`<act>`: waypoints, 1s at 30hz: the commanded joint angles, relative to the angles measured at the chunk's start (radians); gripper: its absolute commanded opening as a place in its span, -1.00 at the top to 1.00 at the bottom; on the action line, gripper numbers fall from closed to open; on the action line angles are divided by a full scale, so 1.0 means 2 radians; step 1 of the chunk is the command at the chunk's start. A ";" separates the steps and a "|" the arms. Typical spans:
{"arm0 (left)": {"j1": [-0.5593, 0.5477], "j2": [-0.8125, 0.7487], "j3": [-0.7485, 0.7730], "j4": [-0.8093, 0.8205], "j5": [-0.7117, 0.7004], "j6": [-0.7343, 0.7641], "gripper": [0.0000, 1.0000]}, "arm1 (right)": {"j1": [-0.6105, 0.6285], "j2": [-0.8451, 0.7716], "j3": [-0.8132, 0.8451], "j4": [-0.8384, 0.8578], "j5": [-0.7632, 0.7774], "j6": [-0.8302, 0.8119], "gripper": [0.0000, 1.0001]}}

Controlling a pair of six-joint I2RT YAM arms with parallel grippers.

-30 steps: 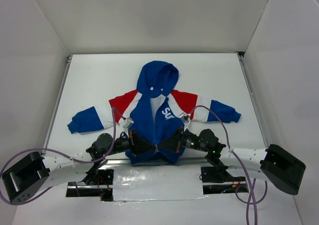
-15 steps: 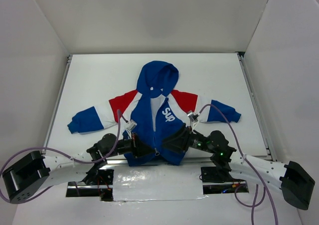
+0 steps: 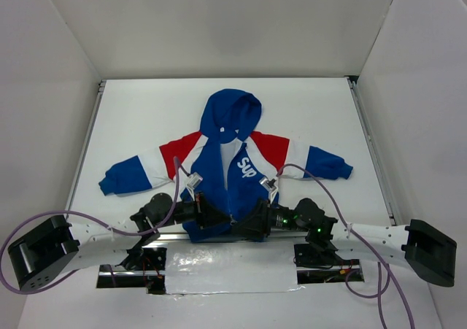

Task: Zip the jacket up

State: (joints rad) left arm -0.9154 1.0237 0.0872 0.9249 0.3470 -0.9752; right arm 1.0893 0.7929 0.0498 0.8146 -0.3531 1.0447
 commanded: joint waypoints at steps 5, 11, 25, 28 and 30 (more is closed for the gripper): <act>-0.003 -0.006 0.026 0.048 0.014 -0.004 1.00 | 0.010 0.032 -0.044 0.070 0.035 0.007 -0.46; -0.003 -0.032 0.036 0.012 -0.003 0.004 1.00 | 0.014 0.038 -0.053 0.068 0.050 0.013 -0.50; -0.003 -0.068 0.050 -0.023 -0.022 0.009 1.00 | 0.027 0.042 -0.073 0.072 0.074 0.017 -0.51; -0.003 -0.072 0.050 -0.023 -0.020 0.007 1.00 | 0.026 0.041 -0.073 0.068 0.087 0.005 -0.50; -0.003 -0.073 0.050 -0.024 -0.019 0.006 1.00 | 0.025 0.041 -0.068 0.058 0.094 -0.005 -0.50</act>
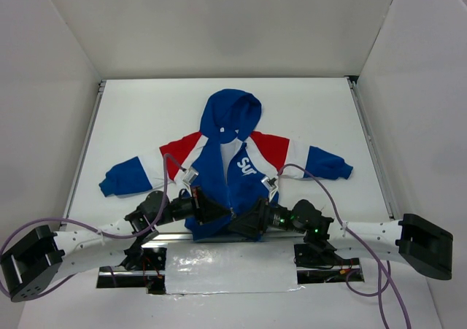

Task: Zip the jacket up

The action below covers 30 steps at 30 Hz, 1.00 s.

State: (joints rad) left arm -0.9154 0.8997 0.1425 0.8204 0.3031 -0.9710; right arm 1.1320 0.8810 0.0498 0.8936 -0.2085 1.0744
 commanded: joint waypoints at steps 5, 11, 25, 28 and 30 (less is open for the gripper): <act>-0.002 -0.017 0.018 0.032 0.002 -0.002 1.00 | 0.005 0.017 -0.059 0.014 0.030 -0.029 -0.50; -0.002 -0.029 0.019 0.025 0.000 -0.001 1.00 | 0.005 0.072 -0.066 0.082 0.019 -0.018 -0.48; -0.002 -0.027 0.005 0.030 -0.002 -0.003 1.00 | 0.004 0.011 -0.040 0.024 0.016 -0.041 0.00; -0.002 -0.030 0.002 0.032 -0.004 -0.004 1.00 | 0.004 -0.023 -0.042 -0.010 0.025 -0.045 0.08; -0.003 -0.029 0.002 0.035 -0.003 -0.005 1.00 | 0.005 -0.039 -0.043 -0.028 0.034 -0.047 0.16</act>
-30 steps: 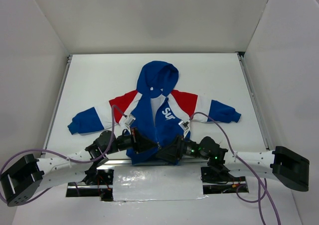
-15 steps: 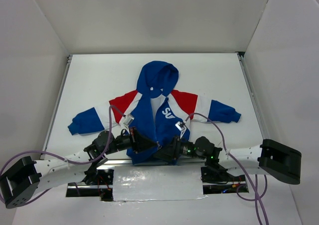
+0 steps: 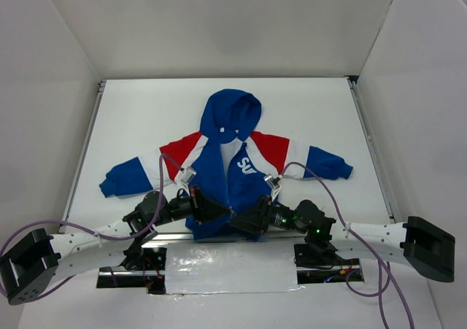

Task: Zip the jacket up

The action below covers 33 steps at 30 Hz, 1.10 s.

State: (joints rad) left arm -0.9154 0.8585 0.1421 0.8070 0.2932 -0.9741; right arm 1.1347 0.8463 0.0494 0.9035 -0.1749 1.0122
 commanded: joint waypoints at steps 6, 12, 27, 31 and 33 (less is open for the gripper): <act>-0.002 -0.004 0.007 0.043 0.007 -0.004 1.00 | 0.003 -0.014 -0.048 -0.038 0.027 -0.015 0.23; -0.003 -0.007 0.009 0.038 0.003 -0.002 1.00 | 0.003 0.029 -0.042 -0.015 0.013 -0.014 0.18; -0.003 -0.004 0.007 0.044 0.008 -0.005 1.00 | 0.000 -0.012 -0.030 -0.068 0.038 -0.040 -0.16; -0.003 -0.001 0.006 0.049 0.011 -0.006 1.00 | -0.001 -0.002 -0.030 -0.058 0.032 -0.040 -0.13; -0.002 -0.001 0.005 0.051 0.012 -0.007 1.00 | -0.002 0.007 -0.030 -0.044 0.032 -0.039 -0.13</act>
State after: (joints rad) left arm -0.9154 0.8581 0.1421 0.8101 0.2935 -0.9752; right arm 1.1343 0.8471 0.0490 0.7696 -0.1192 0.9573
